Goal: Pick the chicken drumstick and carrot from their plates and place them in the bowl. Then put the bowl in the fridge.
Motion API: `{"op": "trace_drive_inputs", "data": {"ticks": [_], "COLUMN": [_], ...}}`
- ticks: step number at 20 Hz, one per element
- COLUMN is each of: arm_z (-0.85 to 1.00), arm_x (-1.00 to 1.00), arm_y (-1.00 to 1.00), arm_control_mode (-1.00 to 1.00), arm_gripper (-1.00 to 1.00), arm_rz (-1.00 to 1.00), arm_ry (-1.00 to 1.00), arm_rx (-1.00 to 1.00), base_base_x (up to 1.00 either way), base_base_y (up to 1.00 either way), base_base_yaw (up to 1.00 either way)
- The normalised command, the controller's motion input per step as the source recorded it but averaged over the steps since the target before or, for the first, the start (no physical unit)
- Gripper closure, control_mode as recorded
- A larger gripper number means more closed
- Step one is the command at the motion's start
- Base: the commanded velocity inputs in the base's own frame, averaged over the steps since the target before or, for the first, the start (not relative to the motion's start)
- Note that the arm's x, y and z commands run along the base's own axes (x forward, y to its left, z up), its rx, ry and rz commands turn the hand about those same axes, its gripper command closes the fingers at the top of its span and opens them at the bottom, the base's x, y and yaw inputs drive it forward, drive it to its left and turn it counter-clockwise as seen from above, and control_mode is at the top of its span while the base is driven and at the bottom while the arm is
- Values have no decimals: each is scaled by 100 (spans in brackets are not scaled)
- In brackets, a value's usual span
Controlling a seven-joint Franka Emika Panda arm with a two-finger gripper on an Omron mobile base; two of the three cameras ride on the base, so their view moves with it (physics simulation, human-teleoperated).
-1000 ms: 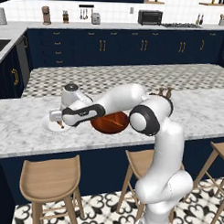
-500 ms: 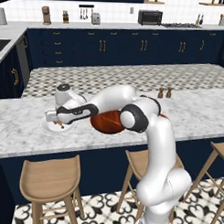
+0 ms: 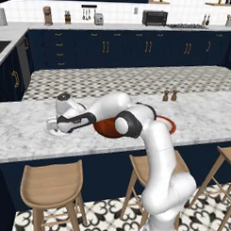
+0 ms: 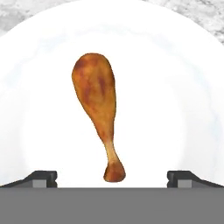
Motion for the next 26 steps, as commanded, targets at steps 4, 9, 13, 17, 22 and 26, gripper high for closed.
{"op": "trace_drive_inputs", "data": {"ticks": [4, 9, 13, 17, 22, 26], "arm_z": [-21, -8, -46, -49, -45, -28], "arm_x": [44, 32, 22, 1, -16, -73], "arm_y": [6, 7, 13, 0, -10, -38], "arm_control_mode": [-100, -100, -100, -100, -100, -100], "arm_gripper": [-100, -100, 100, 100, 100, 100], "arm_rz": [0, 0, 0, 0, 0, 0], "arm_ry": [0, 0, 0, 0, 0, 0], "arm_rx": [0, 0, 0, 0, 0, 0], "base_base_x": [0, 0, 0, 0, 0, 0], "base_base_y": [0, 0, 0, 0, 0, 0], "base_base_yaw": [0, 0, 0, 0, 0, 0]}}
